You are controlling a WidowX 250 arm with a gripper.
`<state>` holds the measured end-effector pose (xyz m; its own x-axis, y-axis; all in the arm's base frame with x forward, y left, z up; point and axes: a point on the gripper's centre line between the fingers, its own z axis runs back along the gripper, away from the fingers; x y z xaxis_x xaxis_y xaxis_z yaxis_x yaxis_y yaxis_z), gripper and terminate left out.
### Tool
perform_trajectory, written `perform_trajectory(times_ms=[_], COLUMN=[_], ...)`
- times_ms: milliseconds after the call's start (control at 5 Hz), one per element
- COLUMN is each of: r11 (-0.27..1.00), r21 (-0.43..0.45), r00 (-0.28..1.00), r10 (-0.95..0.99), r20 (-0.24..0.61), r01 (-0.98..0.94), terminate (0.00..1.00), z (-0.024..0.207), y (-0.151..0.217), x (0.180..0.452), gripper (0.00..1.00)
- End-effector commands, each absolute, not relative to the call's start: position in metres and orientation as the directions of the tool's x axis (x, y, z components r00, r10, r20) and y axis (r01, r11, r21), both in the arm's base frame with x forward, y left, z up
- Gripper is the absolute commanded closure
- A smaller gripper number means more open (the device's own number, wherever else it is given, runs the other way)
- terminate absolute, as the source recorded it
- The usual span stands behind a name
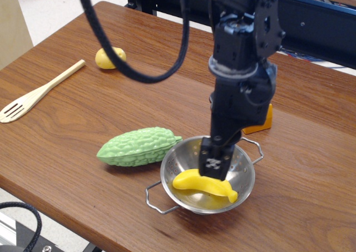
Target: Take banana out of colander
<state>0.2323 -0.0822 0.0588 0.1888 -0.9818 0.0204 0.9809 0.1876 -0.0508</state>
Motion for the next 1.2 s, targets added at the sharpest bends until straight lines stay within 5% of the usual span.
perform_trajectory(times_ms=[0,600,800,1000], r11=[0.122,0.135,0.191,0.231], r21=[-0.02,0.029,0.045,0.035], r00=[0.123,0.135,0.191,0.231], r10=[-0.992,-0.991,-0.982,-0.973], r20=[0.01,-0.013,0.009,0.018], r01=[0.992,0.99,0.981,0.972], terminate=[0.0,0.0,0.0,0.0], z=[0.048,0.024,0.021,0.025], y=[-0.066,-0.075,-0.076,-0.073], x=[0.233,0.221,0.221,0.225], gripper=[0.0,0.0,1.0,1.0])
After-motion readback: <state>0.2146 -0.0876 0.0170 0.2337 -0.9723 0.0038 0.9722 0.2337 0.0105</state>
